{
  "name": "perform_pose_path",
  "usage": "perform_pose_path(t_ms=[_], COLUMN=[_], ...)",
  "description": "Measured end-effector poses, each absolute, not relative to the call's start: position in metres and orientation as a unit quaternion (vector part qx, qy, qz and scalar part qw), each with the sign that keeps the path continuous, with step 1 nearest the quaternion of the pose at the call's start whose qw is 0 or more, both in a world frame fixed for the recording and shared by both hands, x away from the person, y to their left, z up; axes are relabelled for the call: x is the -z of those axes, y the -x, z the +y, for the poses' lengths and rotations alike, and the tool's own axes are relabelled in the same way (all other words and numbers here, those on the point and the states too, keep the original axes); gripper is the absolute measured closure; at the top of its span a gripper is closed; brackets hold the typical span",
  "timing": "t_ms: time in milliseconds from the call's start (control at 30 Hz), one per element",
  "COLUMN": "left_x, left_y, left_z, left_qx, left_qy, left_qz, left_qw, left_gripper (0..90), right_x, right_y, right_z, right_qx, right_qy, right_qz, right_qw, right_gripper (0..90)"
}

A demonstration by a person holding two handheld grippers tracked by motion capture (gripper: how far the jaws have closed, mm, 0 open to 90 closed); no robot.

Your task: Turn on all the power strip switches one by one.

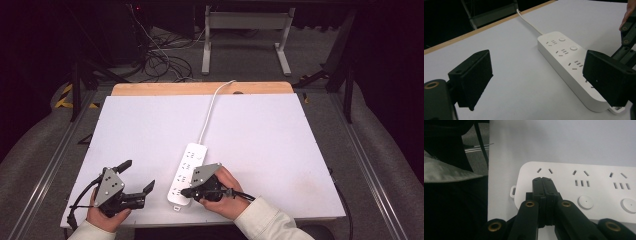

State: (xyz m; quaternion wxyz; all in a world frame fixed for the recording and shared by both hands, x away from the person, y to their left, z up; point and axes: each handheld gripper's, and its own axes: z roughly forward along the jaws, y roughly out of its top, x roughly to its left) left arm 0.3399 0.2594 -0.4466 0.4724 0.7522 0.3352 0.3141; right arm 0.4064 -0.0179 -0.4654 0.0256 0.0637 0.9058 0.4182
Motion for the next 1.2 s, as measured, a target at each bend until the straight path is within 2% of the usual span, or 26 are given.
perform_pose_path(t_ms=[933,1200], left_x=[0.4474,0.4475], left_y=[-0.34,-0.3402], left_z=[0.2579,0.259], left_qx=[-0.311,-0.309], left_qy=[-0.751,-0.751], left_qz=[0.341,0.343], left_qw=[0.472,0.473], left_gripper=[9.3,9.3], right_x=[0.4693,0.4641], right_y=[-0.4081,-0.4079], right_z=[-0.0162,-0.0146], right_qx=[-0.411,-0.419], right_qy=[-0.078,-0.082], right_qz=[0.908,0.904], right_qw=[0.016,0.03], right_gripper=[90.0,90.0])
